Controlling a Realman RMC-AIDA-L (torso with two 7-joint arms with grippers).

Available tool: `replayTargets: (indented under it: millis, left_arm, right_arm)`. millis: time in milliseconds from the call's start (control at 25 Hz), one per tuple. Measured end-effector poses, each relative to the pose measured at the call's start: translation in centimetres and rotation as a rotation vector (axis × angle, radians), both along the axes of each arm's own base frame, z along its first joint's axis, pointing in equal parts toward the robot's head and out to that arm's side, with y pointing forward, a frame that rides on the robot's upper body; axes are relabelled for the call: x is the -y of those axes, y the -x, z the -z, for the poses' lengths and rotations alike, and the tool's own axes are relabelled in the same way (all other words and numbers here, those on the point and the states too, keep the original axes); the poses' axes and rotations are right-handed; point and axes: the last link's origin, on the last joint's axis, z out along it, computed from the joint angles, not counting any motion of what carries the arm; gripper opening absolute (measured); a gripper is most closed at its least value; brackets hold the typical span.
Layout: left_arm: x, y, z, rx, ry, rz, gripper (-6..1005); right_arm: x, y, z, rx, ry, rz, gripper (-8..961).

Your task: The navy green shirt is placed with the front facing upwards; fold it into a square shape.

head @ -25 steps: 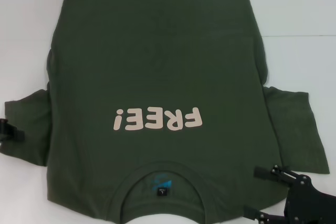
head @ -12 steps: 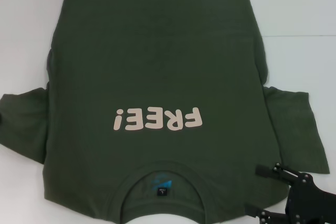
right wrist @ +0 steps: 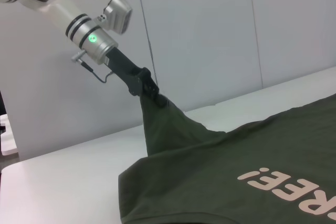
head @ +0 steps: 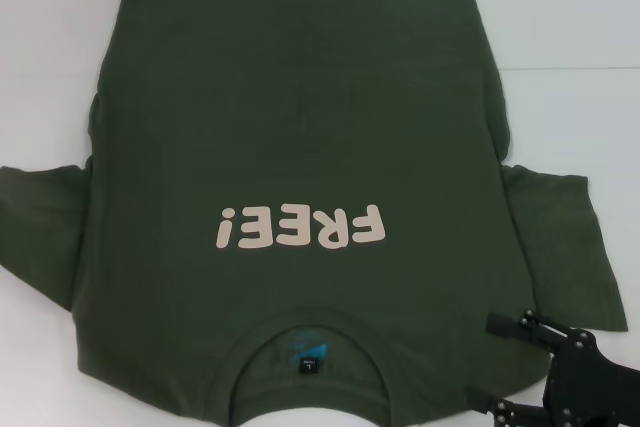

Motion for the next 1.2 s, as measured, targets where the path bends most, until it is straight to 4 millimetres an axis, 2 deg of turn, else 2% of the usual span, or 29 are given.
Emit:
replayTargets:
  millis: [400, 600, 800, 1200]
  left_arm:
    - [-0.2, -1.3, -2.0, -0.004, -0.037, 0.03, 56]
    - [-0.2, -2.0, -1.9, 0.038, -0.039, 0.057, 56]
    - [-0.3, -3.0, -1.4, 0.109, -0.035, 0.092, 57]
    - [-0.4, -4.0, 1.3, 0.164, 0.007, 0.113, 59]
  right_arm:
    - [0.0, 0.0, 0.0, 0.0, -0.001, 0.001, 944]
    - [0.0, 0.0, 0.0, 0.0, -0.001, 0.001, 944]
    - [0.0, 0.0, 0.0, 0.0, -0.001, -0.001, 944]
    - [-0.1, 0.0, 0.0, 0.0, -0.001, -0.001, 943]
